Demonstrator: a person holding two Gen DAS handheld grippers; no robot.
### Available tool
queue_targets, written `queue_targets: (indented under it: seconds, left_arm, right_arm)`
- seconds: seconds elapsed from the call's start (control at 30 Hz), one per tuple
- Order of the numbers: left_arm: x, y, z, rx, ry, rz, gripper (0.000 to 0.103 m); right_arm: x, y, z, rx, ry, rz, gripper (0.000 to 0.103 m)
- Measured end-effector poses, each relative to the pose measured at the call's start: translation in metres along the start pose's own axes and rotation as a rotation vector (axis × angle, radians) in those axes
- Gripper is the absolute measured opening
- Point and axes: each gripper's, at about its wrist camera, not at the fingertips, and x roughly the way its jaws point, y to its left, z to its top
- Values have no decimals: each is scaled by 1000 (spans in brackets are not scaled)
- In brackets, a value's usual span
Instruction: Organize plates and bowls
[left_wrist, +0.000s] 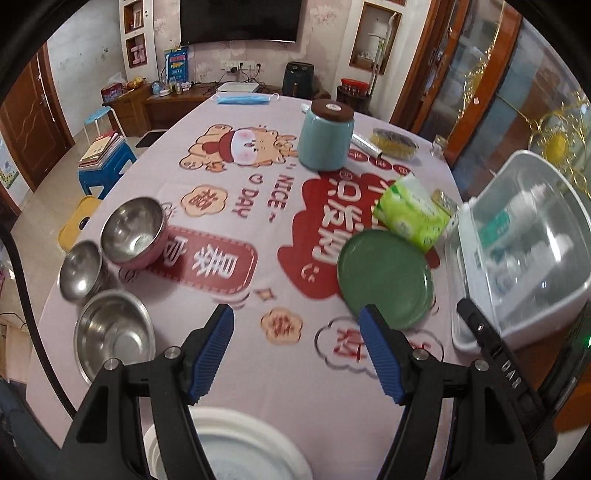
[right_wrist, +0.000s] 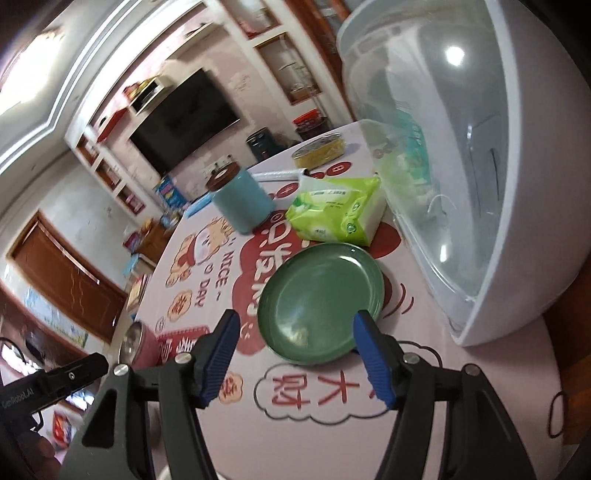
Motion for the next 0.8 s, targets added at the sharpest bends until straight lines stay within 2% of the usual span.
queue_targets:
  seconds: [0.13, 0.33, 0.5, 0.8]
  left_arm:
    - [18, -6, 14, 1, -8, -22, 69]
    - [58, -18, 22, 39, 21, -64, 69]
    - [100, -32, 20, 97, 64, -84, 69]
    - [165, -55, 9, 171, 141, -95, 69]
  right_arm:
    - [17, -7, -5, 49, 0, -19, 64]
    - [35, -18, -21, 114, -17, -69, 64]
    - [55, -24, -38, 140, 3, -84, 64]
    - [81, -36, -45, 123, 22, -74, 64]
